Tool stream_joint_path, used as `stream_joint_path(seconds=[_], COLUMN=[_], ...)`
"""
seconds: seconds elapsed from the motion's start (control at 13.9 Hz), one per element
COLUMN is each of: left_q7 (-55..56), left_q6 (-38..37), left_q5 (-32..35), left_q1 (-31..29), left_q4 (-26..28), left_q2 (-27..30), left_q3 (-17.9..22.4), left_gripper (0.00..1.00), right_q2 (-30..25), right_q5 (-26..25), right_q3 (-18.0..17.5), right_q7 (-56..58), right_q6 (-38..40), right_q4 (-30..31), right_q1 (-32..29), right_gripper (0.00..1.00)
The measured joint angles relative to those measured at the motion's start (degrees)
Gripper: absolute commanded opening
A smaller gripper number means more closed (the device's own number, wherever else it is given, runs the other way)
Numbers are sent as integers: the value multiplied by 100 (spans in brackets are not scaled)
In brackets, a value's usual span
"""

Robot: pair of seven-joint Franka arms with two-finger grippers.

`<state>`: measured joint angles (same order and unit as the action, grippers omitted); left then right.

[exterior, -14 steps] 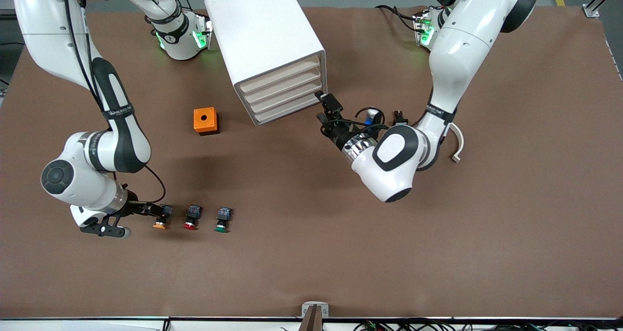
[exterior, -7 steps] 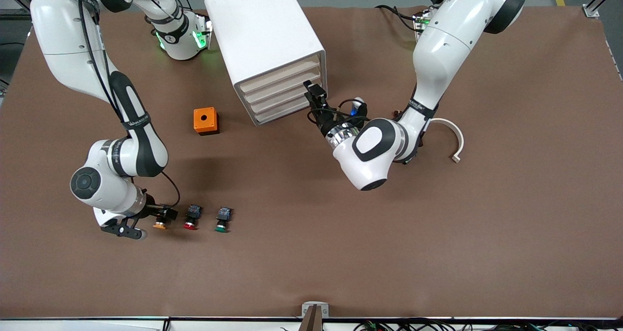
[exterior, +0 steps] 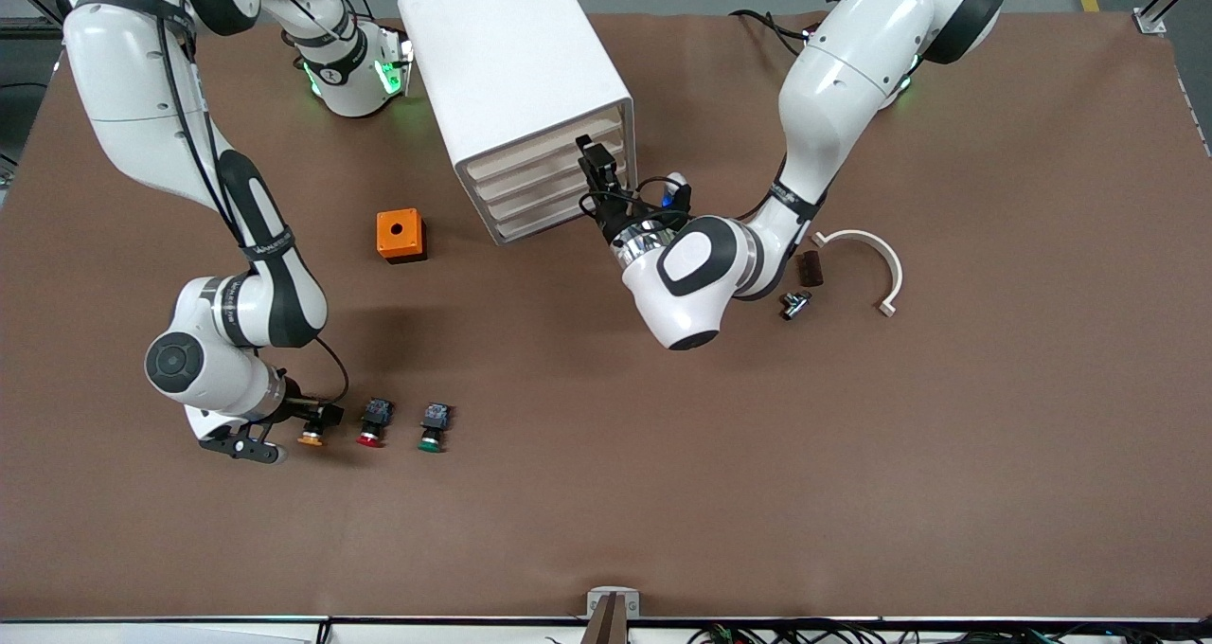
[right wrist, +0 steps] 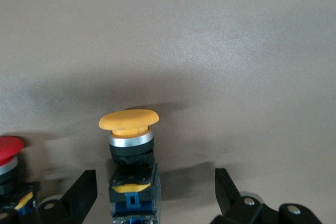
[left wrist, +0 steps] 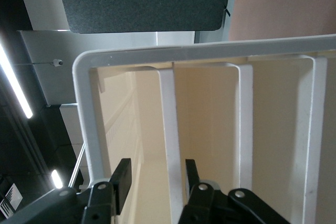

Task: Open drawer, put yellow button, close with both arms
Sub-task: 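Grasp the drawer front with the left gripper while the right gripper grasps the yellow button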

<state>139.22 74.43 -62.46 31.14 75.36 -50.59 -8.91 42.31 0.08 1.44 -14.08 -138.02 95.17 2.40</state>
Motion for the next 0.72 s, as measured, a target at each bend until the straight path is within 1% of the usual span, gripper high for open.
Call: stream_joint_path(seconds=[0.07,0.14,0.29,0.43,0.5,0.57,0.65,0.72], left_q7=[0,0,0,0,0,0,0,0], left_q6=[15,35,48,48,50,56,64,71], left_q5=[0,0,-1,-1,-4,-5,-6,-6], left_q1=[17,27,43,114,174,240,305,363], left_q4=[0,0,0,0,0,0,0,1], left_q2=[-23,-42,-61,-61,-61,-61,-61,-62], left_q3=[0,0,0,-3,-4,-4,-5,-5], left_gripper=[48,48,48,48,47,47,47,43], right_q2=[1,1,1,1,1,-1,0,0], right_q5=[0,0,0,0,0,0,0,0], right_q3=[0,-2,-7,-13,-15,-20,-20,-20], right_q7=[-4,-4,-5,-7,-9,-16,-16,-16], right_q6=[4,8,28,52,70,88,105,112], right_q4=[0,0,0,0,-1,-10,-13,-17], right_q1=[1,2,10,22,27,32,34,34], right_gripper=[84,73,46,14,3,0,0,0])
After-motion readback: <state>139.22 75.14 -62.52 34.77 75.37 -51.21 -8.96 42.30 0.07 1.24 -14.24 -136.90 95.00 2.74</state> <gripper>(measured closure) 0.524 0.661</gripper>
